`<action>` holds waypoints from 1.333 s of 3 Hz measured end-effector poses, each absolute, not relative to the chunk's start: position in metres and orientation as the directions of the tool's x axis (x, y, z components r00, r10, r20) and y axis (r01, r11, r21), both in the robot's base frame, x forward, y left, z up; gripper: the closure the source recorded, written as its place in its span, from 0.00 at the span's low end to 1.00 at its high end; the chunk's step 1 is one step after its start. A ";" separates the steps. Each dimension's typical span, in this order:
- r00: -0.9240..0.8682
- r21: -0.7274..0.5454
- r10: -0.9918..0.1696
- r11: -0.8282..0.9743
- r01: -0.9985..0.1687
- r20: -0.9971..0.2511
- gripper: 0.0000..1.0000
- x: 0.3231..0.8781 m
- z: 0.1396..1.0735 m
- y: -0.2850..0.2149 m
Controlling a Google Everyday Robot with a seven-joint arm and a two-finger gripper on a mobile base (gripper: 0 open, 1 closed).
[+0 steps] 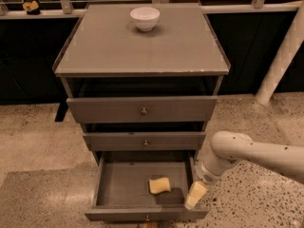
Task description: Pick sponge from bottom drawer and place on counter
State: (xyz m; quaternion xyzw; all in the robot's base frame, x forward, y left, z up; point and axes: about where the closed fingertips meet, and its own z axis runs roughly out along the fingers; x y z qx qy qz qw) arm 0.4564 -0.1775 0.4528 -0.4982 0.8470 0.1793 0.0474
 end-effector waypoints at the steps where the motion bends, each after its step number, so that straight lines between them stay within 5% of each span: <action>1: -0.388 0.216 -0.846 0.329 -0.920 -0.366 0.00 0.460 0.419 -0.153; 3: -0.358 0.147 -0.861 0.326 -0.934 -0.362 0.00 0.466 0.412 -0.148; 4: -0.230 0.006 -0.904 0.244 -0.970 -0.361 0.00 0.478 0.398 -0.130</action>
Offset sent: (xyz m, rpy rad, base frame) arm 0.0046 0.0199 -0.0262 0.0683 -0.0703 0.0750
